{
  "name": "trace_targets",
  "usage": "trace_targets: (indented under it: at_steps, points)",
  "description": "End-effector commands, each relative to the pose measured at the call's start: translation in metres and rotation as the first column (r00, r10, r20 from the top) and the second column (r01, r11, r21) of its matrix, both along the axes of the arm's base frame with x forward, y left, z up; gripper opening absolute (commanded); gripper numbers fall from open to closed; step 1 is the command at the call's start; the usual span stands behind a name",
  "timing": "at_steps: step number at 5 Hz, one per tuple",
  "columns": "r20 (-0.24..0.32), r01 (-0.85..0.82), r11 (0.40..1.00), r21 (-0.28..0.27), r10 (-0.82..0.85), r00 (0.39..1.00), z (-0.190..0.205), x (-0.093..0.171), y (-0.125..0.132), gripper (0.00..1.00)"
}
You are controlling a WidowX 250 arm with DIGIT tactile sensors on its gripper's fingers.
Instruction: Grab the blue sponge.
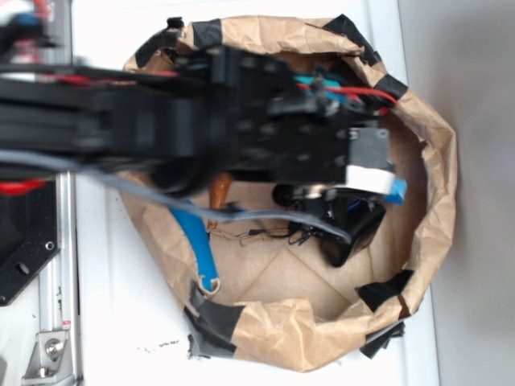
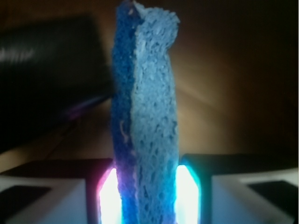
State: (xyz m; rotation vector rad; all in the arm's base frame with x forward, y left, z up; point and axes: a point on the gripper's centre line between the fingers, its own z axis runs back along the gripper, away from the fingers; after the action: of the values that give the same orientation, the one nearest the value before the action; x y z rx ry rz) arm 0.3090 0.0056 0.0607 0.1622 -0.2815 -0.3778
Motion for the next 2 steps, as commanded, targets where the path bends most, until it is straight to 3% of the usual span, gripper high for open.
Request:
trace_targets:
  at_steps: [1,2]
  points:
    - [-0.008,-0.338,0.937,-0.084,0.339,0.941,0.095,-0.019,-0.036,0.0]
    - [-0.205,-0.521,0.848,-0.099,0.495,0.845,0.117,-0.031,-0.041,0.0]
